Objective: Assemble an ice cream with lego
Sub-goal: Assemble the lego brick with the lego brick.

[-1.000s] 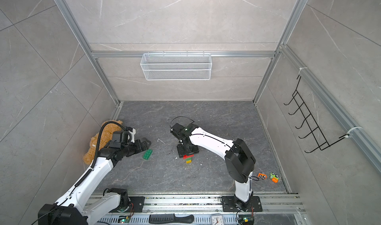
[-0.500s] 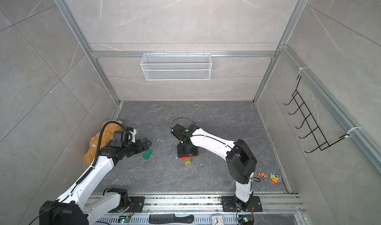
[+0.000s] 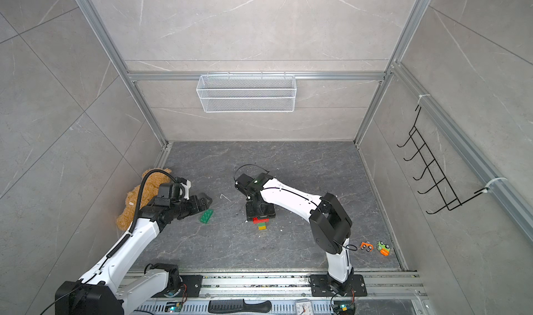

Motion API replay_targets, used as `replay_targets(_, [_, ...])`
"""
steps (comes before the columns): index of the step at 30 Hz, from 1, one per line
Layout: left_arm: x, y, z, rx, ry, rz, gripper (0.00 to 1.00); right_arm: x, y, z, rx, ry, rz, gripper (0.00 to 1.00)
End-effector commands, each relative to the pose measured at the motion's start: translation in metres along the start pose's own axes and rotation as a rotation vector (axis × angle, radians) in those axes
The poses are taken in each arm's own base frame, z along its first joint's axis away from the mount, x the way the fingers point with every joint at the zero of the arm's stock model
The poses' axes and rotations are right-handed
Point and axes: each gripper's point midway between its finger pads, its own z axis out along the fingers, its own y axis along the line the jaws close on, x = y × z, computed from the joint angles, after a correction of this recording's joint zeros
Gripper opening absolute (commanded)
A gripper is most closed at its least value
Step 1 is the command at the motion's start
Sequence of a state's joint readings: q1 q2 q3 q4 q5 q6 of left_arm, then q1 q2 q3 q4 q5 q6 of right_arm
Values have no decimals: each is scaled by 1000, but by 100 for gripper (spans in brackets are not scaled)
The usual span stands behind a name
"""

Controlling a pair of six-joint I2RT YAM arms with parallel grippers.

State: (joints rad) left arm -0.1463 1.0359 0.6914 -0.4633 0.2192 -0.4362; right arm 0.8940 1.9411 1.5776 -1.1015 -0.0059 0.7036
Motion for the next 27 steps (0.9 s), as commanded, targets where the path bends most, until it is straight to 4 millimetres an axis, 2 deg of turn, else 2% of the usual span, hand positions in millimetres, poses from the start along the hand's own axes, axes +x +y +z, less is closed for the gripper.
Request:
replay_targets(1, [-12, -11, -7, 37, -38, 40, 99, 53, -48, 67, 252, 262, -38, 40])
replay_targets(3, [-12, -12, -8, 39, -39, 38, 99, 61, -47, 78, 237, 296, -37, 39])
replay_targets(5, [-11, -11, -9, 35, -42, 36, 99, 62, -46, 80, 232, 297, -33, 39])
replay_targets(9, [-11, -10, -14, 26, -46, 33, 99, 54, -41, 69, 193, 268, 18, 39])
replay_targets(12, [-11, -10, -16, 23, -54, 29, 99, 46, -34, 59, 166, 245, 41, 43])
replay_targets(19, [-10, -8, -19, 16, -60, 25, 99, 31, -28, 40, 153, 184, 40, 57])
replay_targets(27, [-11, -7, -20, 7, -68, 24, 99, 21, -24, 21, 133, 132, 35, 67])
